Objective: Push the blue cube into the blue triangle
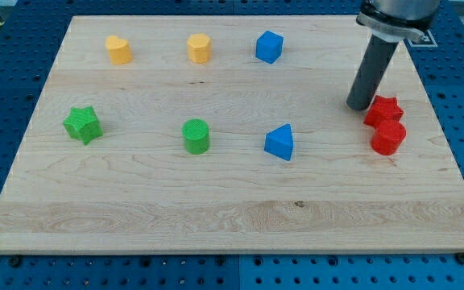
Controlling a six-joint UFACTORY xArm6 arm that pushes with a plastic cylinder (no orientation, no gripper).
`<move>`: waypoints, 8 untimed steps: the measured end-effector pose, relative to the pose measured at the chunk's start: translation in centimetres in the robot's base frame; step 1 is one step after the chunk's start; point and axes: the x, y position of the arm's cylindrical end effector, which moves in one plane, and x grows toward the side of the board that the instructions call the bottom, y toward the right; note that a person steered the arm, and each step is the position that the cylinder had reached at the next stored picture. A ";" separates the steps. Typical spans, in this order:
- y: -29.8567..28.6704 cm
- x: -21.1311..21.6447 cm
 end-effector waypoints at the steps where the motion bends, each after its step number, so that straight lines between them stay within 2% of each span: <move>1: 0.6 -4.8; 2: 1.5 -10.2; 3: -1.3 -13.9; 5: -10.4 -12.9; 6: -10.5 -14.9; 7: -10.9 -11.7; 8: -10.9 -4.1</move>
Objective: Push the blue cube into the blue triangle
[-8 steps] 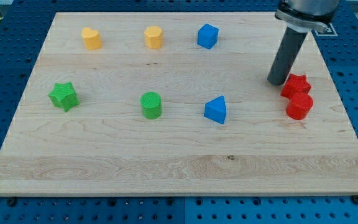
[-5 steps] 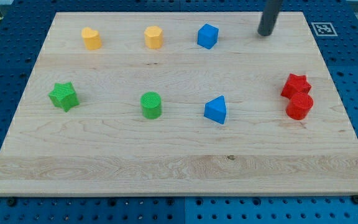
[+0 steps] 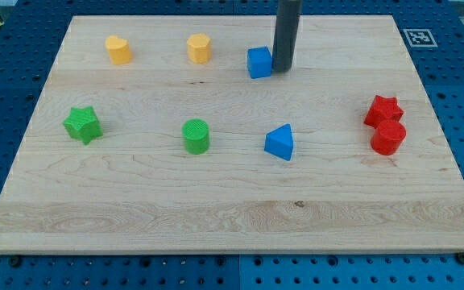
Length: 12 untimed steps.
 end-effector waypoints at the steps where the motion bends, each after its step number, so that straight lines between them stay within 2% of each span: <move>1: -0.1 -1.3; 2: -0.1 -8.6; 3: -2.6 -12.6; 4: -5.4 -10.7; 5: -5.4 -4.5; 6: -2.8 -0.8; 8: -2.9 -4.3; 10: -2.8 1.8; 11: -2.9 -0.5; 12: -2.9 -0.4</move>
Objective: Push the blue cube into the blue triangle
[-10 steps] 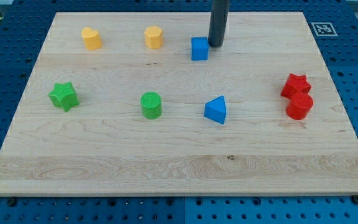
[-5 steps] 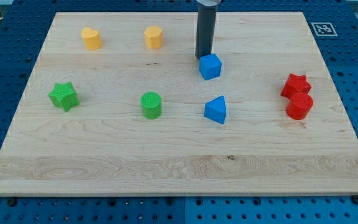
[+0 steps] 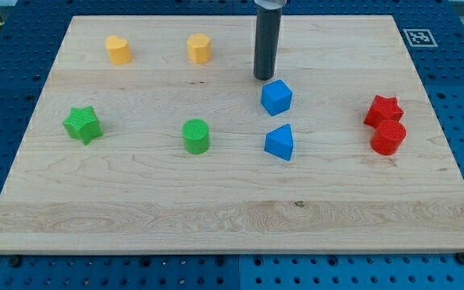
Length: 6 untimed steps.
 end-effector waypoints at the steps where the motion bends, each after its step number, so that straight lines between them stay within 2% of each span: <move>1: 0.0 3.7; 2: 0.0 6.8; 3: -0.1 6.8; 4: 0.3 2.5; 5: 2.5 2.6; 6: 2.5 4.8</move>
